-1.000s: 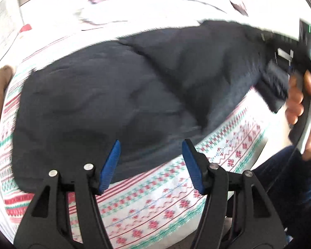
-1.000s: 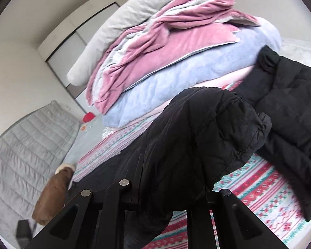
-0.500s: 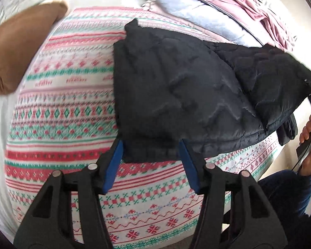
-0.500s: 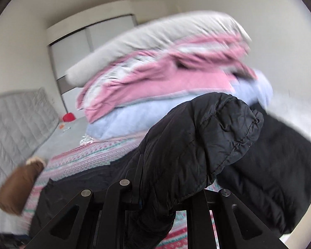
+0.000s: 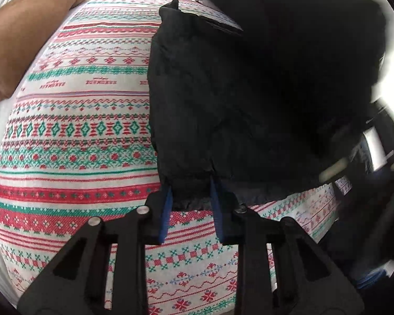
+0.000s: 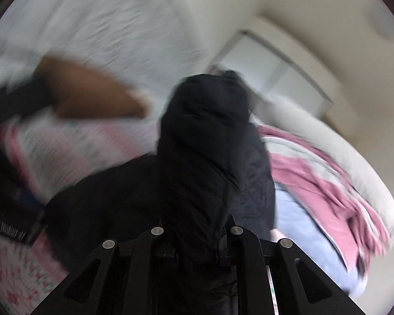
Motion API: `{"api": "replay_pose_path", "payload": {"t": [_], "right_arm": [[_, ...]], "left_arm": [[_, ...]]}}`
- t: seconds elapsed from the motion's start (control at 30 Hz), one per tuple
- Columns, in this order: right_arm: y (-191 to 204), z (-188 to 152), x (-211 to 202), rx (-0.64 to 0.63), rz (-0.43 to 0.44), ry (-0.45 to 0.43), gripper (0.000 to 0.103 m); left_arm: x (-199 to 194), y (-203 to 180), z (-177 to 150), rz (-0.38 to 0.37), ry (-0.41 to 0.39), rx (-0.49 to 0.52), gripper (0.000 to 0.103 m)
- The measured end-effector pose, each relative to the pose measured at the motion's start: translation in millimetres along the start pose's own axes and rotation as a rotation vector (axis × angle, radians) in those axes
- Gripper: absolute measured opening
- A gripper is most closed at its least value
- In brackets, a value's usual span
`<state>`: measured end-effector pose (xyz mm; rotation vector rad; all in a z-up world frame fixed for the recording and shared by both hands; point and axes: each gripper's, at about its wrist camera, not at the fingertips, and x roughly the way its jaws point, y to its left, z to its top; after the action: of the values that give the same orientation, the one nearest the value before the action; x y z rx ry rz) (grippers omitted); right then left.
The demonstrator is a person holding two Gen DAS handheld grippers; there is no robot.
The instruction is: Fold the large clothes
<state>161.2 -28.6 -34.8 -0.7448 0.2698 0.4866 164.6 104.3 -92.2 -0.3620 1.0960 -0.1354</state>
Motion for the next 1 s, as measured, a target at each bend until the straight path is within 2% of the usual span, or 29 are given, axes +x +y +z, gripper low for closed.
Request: {"api": "replay_pose_path", "payload": {"t": [0.07, 0.17, 0.23, 0.3, 0.5, 0.6, 0.67, 0.73, 0.8, 0.87, 0.93, 1.0], "right_arm": [[30.2, -8.2, 10.5, -0.096, 0.044, 0.028, 0.022], [42.2, -16.6, 14.6, -0.141, 0.055, 0.038, 0.032], [36.8, -16.1, 14.6, -0.117, 0.097, 0.043, 0.039], [25.0, -16.0, 12.4, -0.064, 0.175, 0.047, 0.054], [-16.1, -23.3, -17.5, 0.037, 0.361, 0.021, 0.064], [-51.6, -30.7, -33.6, 0.141, 0.458, -0.021, 0.066], [-86.7, -37.5, -36.4, 0.295, 0.552, -0.046, 0.067], [-117.4, -44.2, -31.2, 0.465, 0.598, -0.050, 0.067], [-142.1, -52.6, -13.9, 0.623, 0.613, -0.023, 0.067], [-159.6, -69.8, 7.6, 0.774, 0.604, 0.042, 0.067], [-163.2, -84.0, 22.1, 0.831, 0.574, 0.103, 0.067], [-162.1, -92.0, 39.4, 0.874, 0.579, 0.169, 0.063]], "left_arm": [[-6.4, 9.0, 0.9, -0.024, 0.000, -0.031, 0.029], [-14.5, 16.6, 0.8, -0.044, 0.000, -0.047, 0.029], [-20.4, 21.5, 1.6, -0.053, 0.000, -0.060, 0.029], [-26.7, 29.8, 3.1, -0.070, -0.005, -0.083, 0.029], [-59.8, 50.9, 11.4, -0.085, -0.093, -0.134, 0.034], [-71.5, 53.1, 15.1, -0.079, -0.137, -0.148, 0.038], [-78.1, 50.8, 17.4, -0.079, -0.174, -0.153, 0.039], [-83.2, 46.0, 20.7, -0.085, -0.209, -0.148, 0.039], [-88.2, 35.4, 25.3, -0.099, -0.255, -0.141, 0.041], [-90.9, 24.4, 33.7, -0.103, -0.294, -0.126, 0.045], [-90.6, 11.3, 42.5, -0.096, -0.324, -0.096, 0.047], [-87.9, -2.4, 50.0, -0.083, -0.334, -0.062, 0.048]]}}
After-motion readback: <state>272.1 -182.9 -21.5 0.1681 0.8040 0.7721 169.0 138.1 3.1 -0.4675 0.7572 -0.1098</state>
